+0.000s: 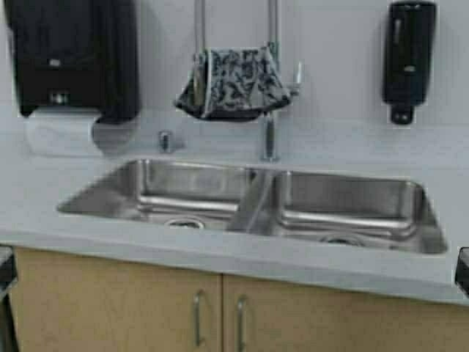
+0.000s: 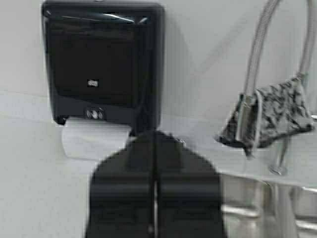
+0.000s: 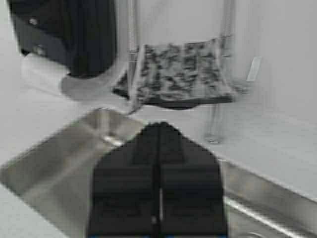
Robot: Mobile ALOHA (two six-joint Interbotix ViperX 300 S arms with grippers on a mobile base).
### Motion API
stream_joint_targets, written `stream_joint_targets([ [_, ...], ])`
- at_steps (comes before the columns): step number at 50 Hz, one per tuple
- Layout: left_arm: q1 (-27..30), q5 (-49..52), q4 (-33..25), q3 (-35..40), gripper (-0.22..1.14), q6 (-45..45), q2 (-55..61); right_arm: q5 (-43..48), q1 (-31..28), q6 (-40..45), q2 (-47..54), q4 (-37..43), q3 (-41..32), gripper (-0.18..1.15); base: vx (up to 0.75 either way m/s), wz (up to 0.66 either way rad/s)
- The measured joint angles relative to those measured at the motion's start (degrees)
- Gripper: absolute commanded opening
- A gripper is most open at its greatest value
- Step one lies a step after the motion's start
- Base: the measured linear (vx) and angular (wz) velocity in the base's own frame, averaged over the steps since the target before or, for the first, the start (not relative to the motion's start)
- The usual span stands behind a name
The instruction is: Get the cloth and wipe up the spill under the wine glass
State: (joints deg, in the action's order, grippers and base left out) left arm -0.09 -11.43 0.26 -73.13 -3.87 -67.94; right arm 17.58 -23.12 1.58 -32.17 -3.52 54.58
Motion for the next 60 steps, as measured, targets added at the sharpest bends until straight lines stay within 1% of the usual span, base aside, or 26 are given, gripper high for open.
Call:
stream_joint_targets([
  [10,0.0,0.3,0.0,-0.2,0.02,-0.1,-0.7,9.4,-4.5,-0.1,13.7,-0.1,-1.6,0.09,0.25,0.10],
  [15,-0.1,0.4,0.0,-0.3,0.02,-0.1,-1.4,14.7,-5.2,-0.1,20.3,-0.1,-1.7,0.18,0.23,0.08],
  [27,-0.1,0.4,-0.1,-0.7,0.02,-0.1,-2.8,23.7,-5.4,-0.1,32.7,-0.1,-2.1,0.59,0.21,0.07],
  [29,-0.1,0.4,-0.1,-0.8,0.02,-0.1,-3.2,25.0,-5.4,0.0,34.3,-0.1,-2.4,0.69,0.20,0.06],
  [34,-0.1,0.4,-0.1,-1.1,0.02,-0.1,-3.6,27.9,-5.4,0.0,38.5,-0.1,-3.2,0.89,0.19,0.06],
  [39,-0.1,0.4,-0.1,-1.1,0.02,-0.1,-4.0,30.3,-5.5,0.2,42.1,-0.1,-4.1,1.02,0.17,0.05],
  [48,-0.1,0.4,-0.1,-1.2,0.02,-0.1,-4.0,34.6,-5.6,2.5,47.3,-0.1,-6.3,1.03,0.16,0.04],
  [55,-0.1,0.4,-0.1,-1.2,0.02,-0.1,-4.0,36.0,-5.6,5.0,50.1,0.0,-8.2,1.03,0.13,0.03],
  [60,-0.1,0.5,-0.1,-1.3,0.02,-0.1,-4.0,36.1,-5.6,5.2,52.3,0.0,-9.4,1.03,0.12,0.02],
])
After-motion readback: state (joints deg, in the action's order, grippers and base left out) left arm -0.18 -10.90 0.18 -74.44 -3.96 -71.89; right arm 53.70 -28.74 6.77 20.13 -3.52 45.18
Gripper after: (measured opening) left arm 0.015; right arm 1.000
